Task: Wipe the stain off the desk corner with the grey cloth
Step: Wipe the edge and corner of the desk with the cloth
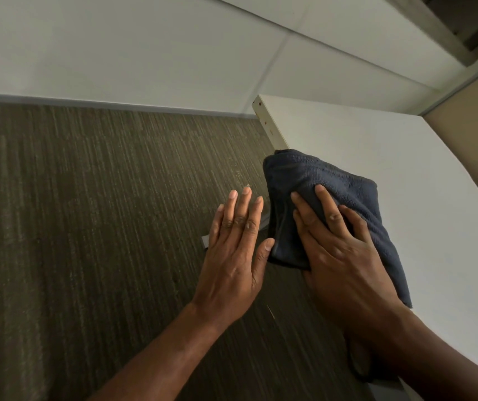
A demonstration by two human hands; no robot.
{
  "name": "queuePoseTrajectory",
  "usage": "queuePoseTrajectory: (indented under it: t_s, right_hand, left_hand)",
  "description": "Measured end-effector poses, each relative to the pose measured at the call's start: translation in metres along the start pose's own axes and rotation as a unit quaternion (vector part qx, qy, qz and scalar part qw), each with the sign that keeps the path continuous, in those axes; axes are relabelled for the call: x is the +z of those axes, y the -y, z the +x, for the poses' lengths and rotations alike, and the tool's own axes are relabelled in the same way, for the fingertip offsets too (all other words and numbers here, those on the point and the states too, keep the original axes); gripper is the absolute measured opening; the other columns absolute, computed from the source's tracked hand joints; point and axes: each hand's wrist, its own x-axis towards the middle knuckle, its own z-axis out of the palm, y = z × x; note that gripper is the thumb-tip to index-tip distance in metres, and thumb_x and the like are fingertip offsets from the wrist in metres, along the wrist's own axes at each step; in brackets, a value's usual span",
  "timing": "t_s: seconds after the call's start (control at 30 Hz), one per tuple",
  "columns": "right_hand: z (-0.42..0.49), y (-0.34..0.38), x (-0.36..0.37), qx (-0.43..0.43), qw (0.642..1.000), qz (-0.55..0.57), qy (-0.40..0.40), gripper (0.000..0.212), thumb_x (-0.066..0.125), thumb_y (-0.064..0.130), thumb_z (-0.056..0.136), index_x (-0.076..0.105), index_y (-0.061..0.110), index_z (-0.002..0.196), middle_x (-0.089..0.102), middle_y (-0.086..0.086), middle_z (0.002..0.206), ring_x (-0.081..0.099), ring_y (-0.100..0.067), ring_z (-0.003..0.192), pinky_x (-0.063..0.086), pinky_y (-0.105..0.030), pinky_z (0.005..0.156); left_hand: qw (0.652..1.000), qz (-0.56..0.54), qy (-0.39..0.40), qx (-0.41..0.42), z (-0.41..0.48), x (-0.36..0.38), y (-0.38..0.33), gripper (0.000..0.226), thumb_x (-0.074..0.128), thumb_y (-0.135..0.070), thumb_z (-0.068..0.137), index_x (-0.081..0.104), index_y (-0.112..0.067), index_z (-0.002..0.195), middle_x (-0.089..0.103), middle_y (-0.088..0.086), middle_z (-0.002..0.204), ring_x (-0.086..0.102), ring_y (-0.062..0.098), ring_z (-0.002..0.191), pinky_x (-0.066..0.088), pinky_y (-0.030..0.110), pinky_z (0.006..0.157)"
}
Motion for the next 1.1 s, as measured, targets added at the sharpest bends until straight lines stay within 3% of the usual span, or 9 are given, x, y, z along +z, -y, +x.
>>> queuePoseTrajectory:
  t_s: [0.23,0.47,0.7,1.1]
  right_hand:
    - [0.019,0.000,-0.006,0.006,1.000,0.000,0.029,0.076,0.061,0.024,0.090,0.030,0.002,0.155,0.008,-0.011,0.169,0.001,-0.038,0.156,0.027,-0.059,0.118]
    - [0.034,0.000,-0.007,0.002,0.999,0.009,0.035,0.075,0.061,0.021,0.091,0.028,0.003,0.156,0.007,-0.012,0.169,-0.001,-0.039,0.155,0.026,-0.060,0.118]
    - [0.065,-0.002,-0.012,-0.008,0.998,0.008,0.057,0.072,0.043,0.020,0.096,0.013,0.003,0.159,-0.012,-0.011,0.168,-0.020,-0.039,0.153,0.012,-0.058,0.122]
    - [0.111,-0.004,-0.016,-0.010,0.997,0.053,0.049,0.066,0.032,0.016,0.101,0.004,0.006,0.160,-0.019,-0.007,0.168,-0.029,-0.035,0.150,0.002,-0.055,0.124]
  left_hand:
    - [1.000,-0.007,-0.001,-0.005,0.009,-0.001,0.005,0.057,0.032,-0.026,0.112,0.018,-0.008,0.164,0.008,0.010,0.174,0.000,0.026,0.162,0.010,0.046,0.131]
    - [1.000,-0.024,-0.013,-0.011,0.023,0.001,0.012,0.062,0.040,-0.007,0.108,0.013,-0.008,0.164,0.005,0.010,0.175,-0.003,0.026,0.162,0.009,0.047,0.132]
    - [0.999,-0.034,-0.018,-0.018,0.039,-0.002,0.020,0.072,0.046,0.005,0.102,0.012,-0.007,0.164,0.004,0.011,0.175,-0.004,0.027,0.162,0.010,0.050,0.131]
    - [0.998,-0.051,-0.020,-0.022,0.078,-0.011,0.034,0.071,0.042,0.010,0.099,0.016,-0.005,0.163,0.008,0.012,0.174,-0.003,0.027,0.162,0.011,0.052,0.131]
